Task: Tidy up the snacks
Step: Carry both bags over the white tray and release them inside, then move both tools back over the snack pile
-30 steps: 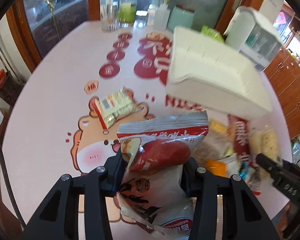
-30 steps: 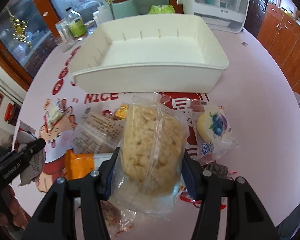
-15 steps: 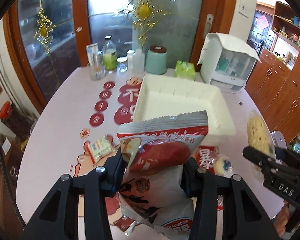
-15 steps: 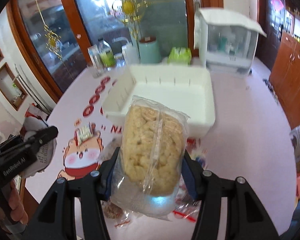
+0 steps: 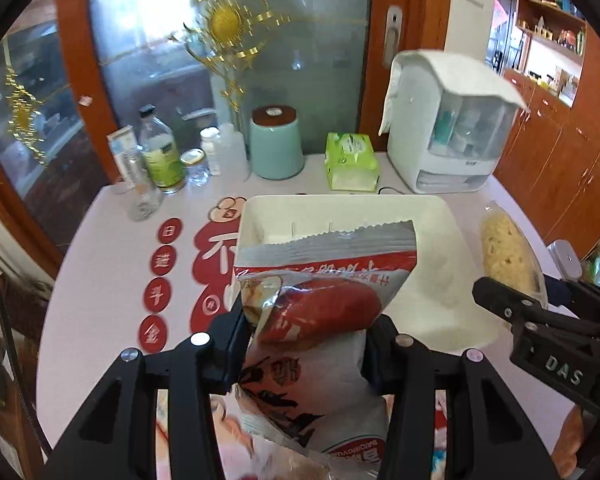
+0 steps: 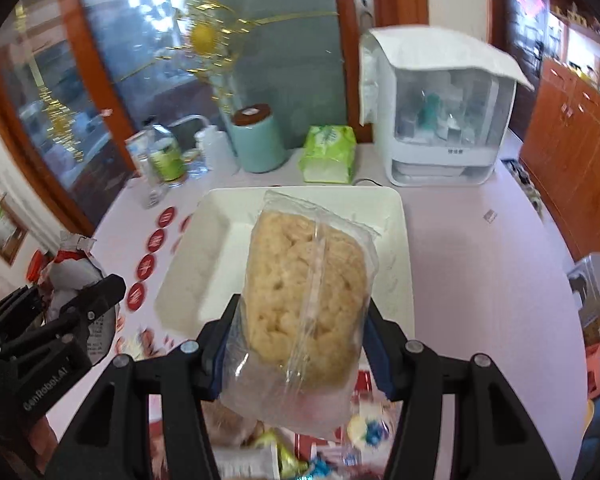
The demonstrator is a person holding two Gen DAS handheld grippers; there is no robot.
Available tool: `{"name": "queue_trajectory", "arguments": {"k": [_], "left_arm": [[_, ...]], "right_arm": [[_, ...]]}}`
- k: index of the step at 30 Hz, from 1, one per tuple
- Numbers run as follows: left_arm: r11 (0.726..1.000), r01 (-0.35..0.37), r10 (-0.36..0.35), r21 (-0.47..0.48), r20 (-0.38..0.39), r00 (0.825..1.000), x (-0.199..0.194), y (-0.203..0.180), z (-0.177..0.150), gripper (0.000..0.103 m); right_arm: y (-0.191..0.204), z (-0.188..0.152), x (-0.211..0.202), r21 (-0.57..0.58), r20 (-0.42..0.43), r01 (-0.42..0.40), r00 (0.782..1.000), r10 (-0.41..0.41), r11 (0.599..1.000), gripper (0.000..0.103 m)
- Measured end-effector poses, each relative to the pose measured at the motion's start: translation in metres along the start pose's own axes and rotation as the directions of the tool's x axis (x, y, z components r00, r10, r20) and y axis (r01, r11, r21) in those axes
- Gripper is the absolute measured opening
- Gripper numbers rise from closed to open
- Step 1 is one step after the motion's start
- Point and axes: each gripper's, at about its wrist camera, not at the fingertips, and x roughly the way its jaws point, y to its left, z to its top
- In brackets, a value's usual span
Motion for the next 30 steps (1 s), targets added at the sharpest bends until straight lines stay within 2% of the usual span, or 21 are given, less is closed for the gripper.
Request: {"name": "queue_trajectory", "arguments": {"k": [6, 10, 12, 14, 15, 16, 21, 30], "left_arm": [[0.999, 0.021, -0.018, 0.028, -0.091, 0.996, 0.073, -0.003, 0.002, 0.046], [0.999, 0.030, -0.026, 0.040, -0.108, 0.994, 0.091, -0.002, -0.002, 0.047], [0.999, 0.004, 0.001, 0.052, -0.104, 0.995, 0.094, -0.002, -0.004, 0.050], [0.998, -0.009, 0.016, 0.061, -0.110, 0.994, 0.096, -0.001, -0.006, 0.071], [0.998, -0.010, 0.017, 0.063, -0.114, 0.993, 0.096, 0.000, -0.007, 0.087], [0.998, -0.031, 0.037, 0.062, -0.106, 0.994, 0.096, 0.002, -0.008, 0.091], [0.997, -0.022, 0.028, 0.068, -0.097, 0.995, 0.088, 0.008, -0.013, 0.093], [1.000, -0.013, 0.011, 0.026, 0.042, 0.999, 0.046, 0.016, -0.028, 0.093]], "right_arm": [[-0.004, 0.010, 0.048, 0.052, -0.051, 0.051, 0.998, -0.048, 0.997, 0.056], [-0.002, 0.009, 0.068, 0.061, -0.089, 0.076, 0.993, -0.071, 0.995, 0.057], [-0.002, 0.006, 0.075, 0.066, -0.105, 0.076, 0.992, -0.069, 0.995, 0.058], [0.000, 0.002, 0.080, 0.060, -0.112, 0.082, 0.991, -0.075, 0.995, 0.059], [0.001, 0.001, 0.080, 0.056, -0.113, 0.083, 0.991, -0.076, 0.995, 0.061], [0.002, -0.001, 0.081, 0.055, -0.115, 0.077, 0.991, -0.070, 0.996, 0.062], [0.003, -0.002, 0.077, 0.071, -0.110, 0.061, 0.992, -0.053, 0.996, 0.064], [0.004, -0.011, 0.054, 0.060, -0.098, 0.021, 0.995, -0.015, 0.998, 0.064]]}}
